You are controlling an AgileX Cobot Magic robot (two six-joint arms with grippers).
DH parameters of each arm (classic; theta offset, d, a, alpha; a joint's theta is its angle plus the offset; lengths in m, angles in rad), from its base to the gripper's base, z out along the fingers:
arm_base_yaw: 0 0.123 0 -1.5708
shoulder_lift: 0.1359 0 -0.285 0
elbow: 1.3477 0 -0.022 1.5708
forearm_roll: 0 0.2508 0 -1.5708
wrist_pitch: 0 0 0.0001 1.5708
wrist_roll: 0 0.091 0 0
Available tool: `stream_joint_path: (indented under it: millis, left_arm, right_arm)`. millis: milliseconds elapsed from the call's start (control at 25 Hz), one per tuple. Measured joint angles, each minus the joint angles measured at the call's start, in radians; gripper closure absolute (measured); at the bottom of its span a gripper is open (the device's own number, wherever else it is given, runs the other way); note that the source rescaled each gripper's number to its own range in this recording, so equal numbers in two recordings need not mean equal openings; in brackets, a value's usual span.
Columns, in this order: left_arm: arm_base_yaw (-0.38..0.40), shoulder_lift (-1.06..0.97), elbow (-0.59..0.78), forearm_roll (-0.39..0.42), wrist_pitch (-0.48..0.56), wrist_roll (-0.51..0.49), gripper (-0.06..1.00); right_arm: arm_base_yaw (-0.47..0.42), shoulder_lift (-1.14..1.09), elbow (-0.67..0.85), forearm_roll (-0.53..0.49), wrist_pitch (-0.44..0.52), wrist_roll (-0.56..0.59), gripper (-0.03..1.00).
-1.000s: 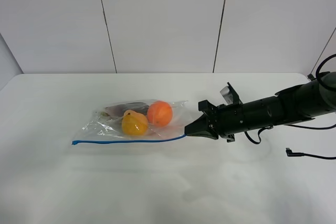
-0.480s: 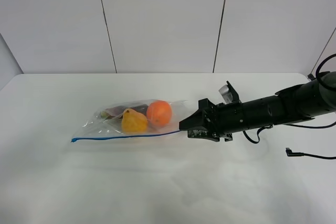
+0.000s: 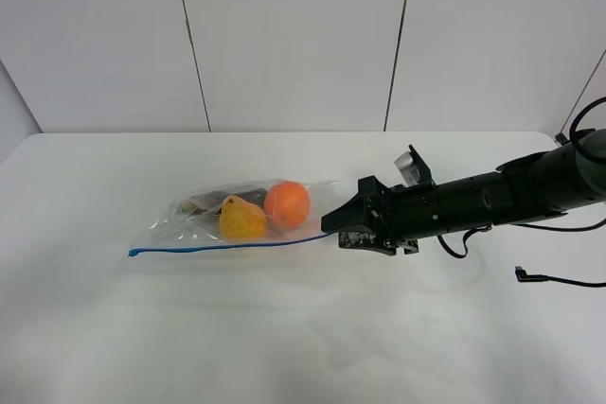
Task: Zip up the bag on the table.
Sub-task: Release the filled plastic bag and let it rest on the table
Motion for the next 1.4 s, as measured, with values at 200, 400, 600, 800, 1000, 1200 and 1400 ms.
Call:
stream_joint_path:
  millis: [200, 400, 600, 800, 1000, 1200, 1400]
  left_arm:
    - [0.0, 0.0, 0.0, 0.0, 0.0, 0.0, -0.03]
    - [0.0, 0.0, 0.0, 0.002, 0.0, 0.0, -0.03]
    - [0.046, 0.0, 0.0, 0.024, 0.0, 0.0, -0.03]
    - [0.137, 0.0, 0.0, 0.027, 0.0, 0.0, -0.03]
    - [0.161, 0.0, 0.0, 0.028, 0.0, 0.0, -0.03]
    - [0.161, 0.0, 0.0, 0.028, 0.0, 0.0, -0.03]
    - [0.161, 0.0, 0.0, 0.029, 0.0, 0.0, -0.03]
  right_arm:
    - [0.0, 0.0, 0.0, 0.0, -0.004, -0.055, 0.4]
    - [0.0, 0.0, 0.0, -0.003, -0.005, -0.1, 0.4]
    - [0.0, 0.0, -0.004, -0.018, -0.009, -0.132, 0.4]
    - [0.0, 0.0, -0.007, -0.064, -0.044, -0.179, 0.4]
    - [0.0, 0.001, -0.064, -0.215, -0.099, -0.169, 0.4]
    - [0.0, 0.001, -0.173, -0.395, -0.151, -0.078, 0.4]
    - [0.0, 0.001, -0.298, -0.597, -0.178, 0.139, 0.4]
